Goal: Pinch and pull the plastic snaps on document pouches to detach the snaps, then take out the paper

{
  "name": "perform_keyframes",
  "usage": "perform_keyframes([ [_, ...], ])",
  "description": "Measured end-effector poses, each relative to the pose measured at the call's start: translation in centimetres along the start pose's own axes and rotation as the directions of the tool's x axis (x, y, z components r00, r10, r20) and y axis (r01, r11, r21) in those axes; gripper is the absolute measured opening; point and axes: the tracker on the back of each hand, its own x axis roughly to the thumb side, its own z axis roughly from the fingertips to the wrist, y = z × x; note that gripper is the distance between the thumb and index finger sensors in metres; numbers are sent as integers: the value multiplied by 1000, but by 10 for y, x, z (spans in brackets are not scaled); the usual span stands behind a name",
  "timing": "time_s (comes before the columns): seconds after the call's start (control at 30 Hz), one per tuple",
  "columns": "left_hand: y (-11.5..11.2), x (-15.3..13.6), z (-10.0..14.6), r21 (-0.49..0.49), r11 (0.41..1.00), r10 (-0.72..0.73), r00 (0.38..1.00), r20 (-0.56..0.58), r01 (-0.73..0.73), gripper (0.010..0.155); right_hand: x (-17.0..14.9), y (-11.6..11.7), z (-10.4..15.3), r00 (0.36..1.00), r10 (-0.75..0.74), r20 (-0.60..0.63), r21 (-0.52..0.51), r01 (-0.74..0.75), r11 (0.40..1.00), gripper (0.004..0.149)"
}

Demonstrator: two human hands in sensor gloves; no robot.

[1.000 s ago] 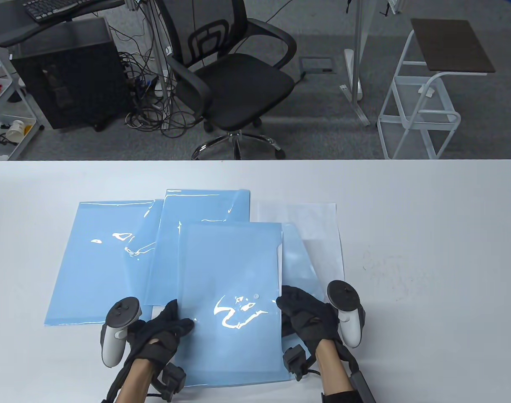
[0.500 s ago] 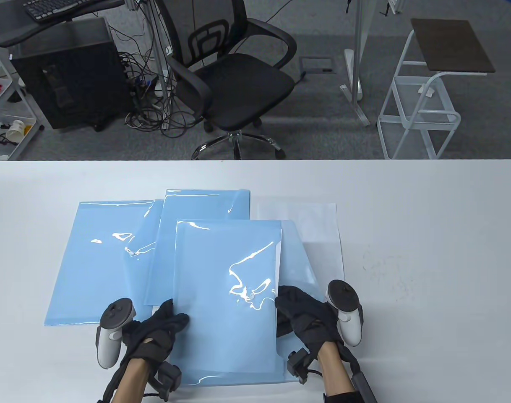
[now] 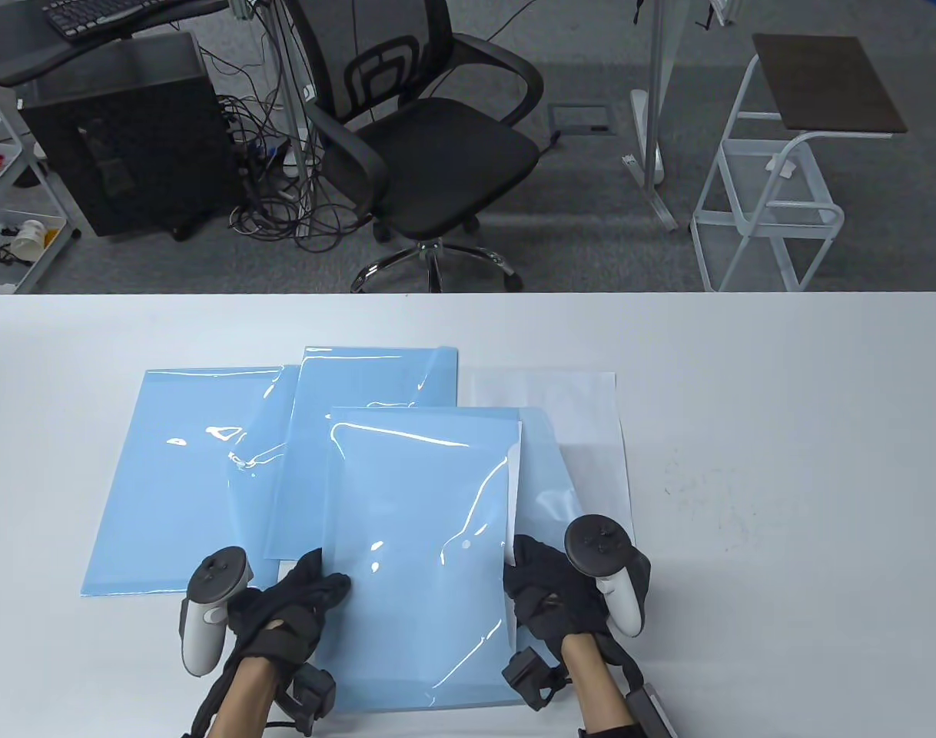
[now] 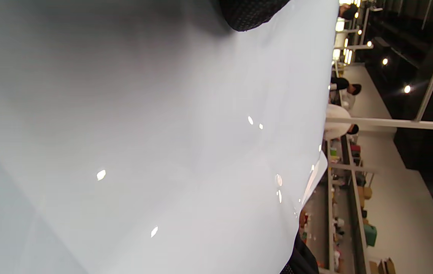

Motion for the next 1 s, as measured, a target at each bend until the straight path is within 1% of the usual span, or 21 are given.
perform_keyframes([
  [0.03,0,0,0,3,1000,3,1000,1,-3,52,4,-2,4,999,39,4,-72,-38,997,42],
  [0.1,2,1,1,20,1000,0,1000,5,0,52,9,-9,9,995,103,14,-184,-98,978,43],
  [0.17,6,2,4,43,999,-12,1000,13,12,52,12,-19,13,990,140,2,-258,-135,957,44],
  [0.27,11,3,6,62,998,-9,1000,15,8,51,15,-36,17,995,98,-4,-265,-96,959,46],
  [0.33,14,3,7,83,997,7,1000,11,-8,51,18,-52,19,998,55,5,-274,-51,960,47],
  [0.37,15,3,8,86,996,10,1000,6,-11,51,19,-58,20,998,58,6,-276,-54,959,47],
  [0.5,18,2,8,100,995,3,1000,-8,-2,51,21,-95,28,997,70,-34,-296,-77,952,48],
  [0.53,19,2,8,107,994,3,1000,-11,-2,51,22,-102,30,997,69,-42,-303,-78,950,48],
  [0.63,20,2,9,116,993,4,1000,-22,-1,51,19,-138,38,997,33,-67,-348,-54,936,48],
  [0.67,20,2,9,117,993,4,1000,-23,-2,51,19,-144,39,997,26,-67,-356,-49,933,47],
  [0.77,20,2,9,121,993,0,999,-39,4,52,10,-179,46,997,-28,-78,-427,-8,904,47],
  [0.83,20,3,10,126,992,-3,999,-50,9,52,4,-197,49,994,-60,-89,-471,11,882,46],
  [0.93,21,2,10,128,992,-6,998,-64,14,52,-7,-219,49,990,-86,-107,-512,19,859,46],
  [1.0,21,2,11,122,992,-6,997,-77,15,51,-15,-230,46,989,-91,-115,-523,17,852,45],
])
